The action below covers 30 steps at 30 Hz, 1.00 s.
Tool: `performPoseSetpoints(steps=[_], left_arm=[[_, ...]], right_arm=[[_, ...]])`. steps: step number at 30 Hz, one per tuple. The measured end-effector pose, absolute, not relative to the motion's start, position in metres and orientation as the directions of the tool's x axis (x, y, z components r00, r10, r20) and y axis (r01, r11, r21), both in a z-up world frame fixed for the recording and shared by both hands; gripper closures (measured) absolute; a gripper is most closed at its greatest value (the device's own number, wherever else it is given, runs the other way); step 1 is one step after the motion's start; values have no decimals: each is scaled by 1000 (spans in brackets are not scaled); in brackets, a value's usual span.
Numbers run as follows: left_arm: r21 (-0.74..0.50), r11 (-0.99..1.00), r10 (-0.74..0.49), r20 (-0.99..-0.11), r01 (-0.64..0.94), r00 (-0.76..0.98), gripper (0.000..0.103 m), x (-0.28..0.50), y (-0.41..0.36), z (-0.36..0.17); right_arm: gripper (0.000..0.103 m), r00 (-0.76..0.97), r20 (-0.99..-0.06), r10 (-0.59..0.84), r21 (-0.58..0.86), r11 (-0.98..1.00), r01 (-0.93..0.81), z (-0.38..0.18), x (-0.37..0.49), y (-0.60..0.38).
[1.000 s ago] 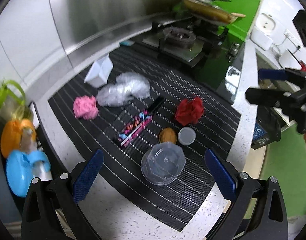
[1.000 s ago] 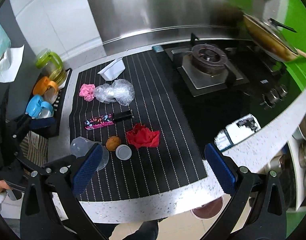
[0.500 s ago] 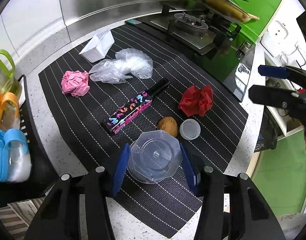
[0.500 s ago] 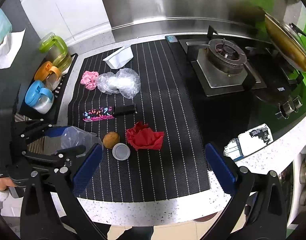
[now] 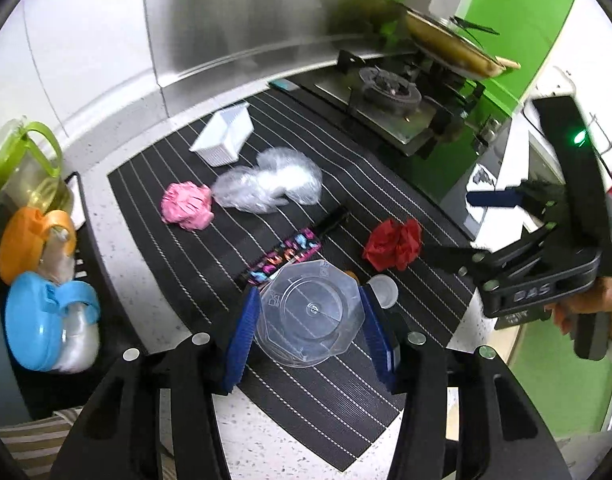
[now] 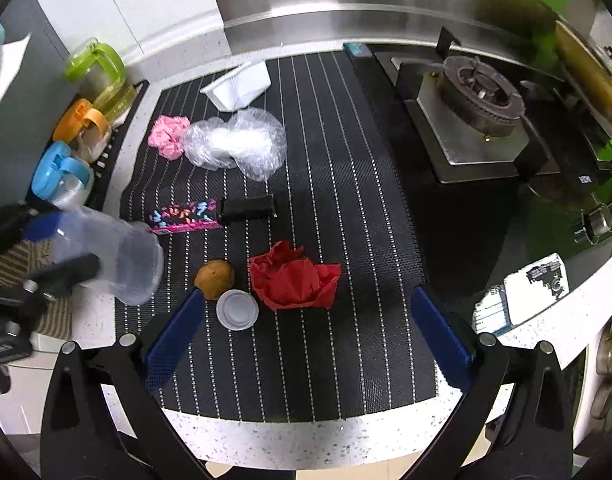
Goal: Collect trash
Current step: 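Grasp the clear plastic cup with the left gripper while the right gripper grasps the red napkin, then carry both items to the pink wastebasket and open both grippers over it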
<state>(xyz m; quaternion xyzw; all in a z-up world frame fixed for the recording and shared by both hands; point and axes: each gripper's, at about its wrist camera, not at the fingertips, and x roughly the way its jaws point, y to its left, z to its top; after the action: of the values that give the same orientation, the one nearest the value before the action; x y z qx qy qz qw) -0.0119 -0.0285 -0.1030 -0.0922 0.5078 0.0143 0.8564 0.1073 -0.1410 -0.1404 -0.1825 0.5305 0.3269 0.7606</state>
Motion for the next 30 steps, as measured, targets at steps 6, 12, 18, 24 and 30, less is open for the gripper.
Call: performPoseSetpoints(steps=[6, 12, 18, 24, 30], left_arm=[[-141, 978, -46, -866, -155, 498, 53, -13, -17, -98], [-151, 972, -40, -865, -183, 500, 53, -15, -10, -99], [-160, 967, -43, -867, -197, 496, 53, -15, -6, -103], [-161, 968, -45, -865, -191, 500, 53, -15, -4, -102], [-156, 974, -50, -855, -165, 516, 53, -12, -6, -90]], right_arm=[[3, 174, -944, 280, 85, 716, -693, -160, 117, -132], [10, 150, -951, 270, 89, 703, -706, -172, 124, -126], [46, 111, -960, 258, 104, 692, -714, -183, 127, -121], [69, 118, -954, 275, 112, 693, -712, -181, 124, -123], [72, 152, -940, 307, 119, 708, -696, -162, 120, -133]])
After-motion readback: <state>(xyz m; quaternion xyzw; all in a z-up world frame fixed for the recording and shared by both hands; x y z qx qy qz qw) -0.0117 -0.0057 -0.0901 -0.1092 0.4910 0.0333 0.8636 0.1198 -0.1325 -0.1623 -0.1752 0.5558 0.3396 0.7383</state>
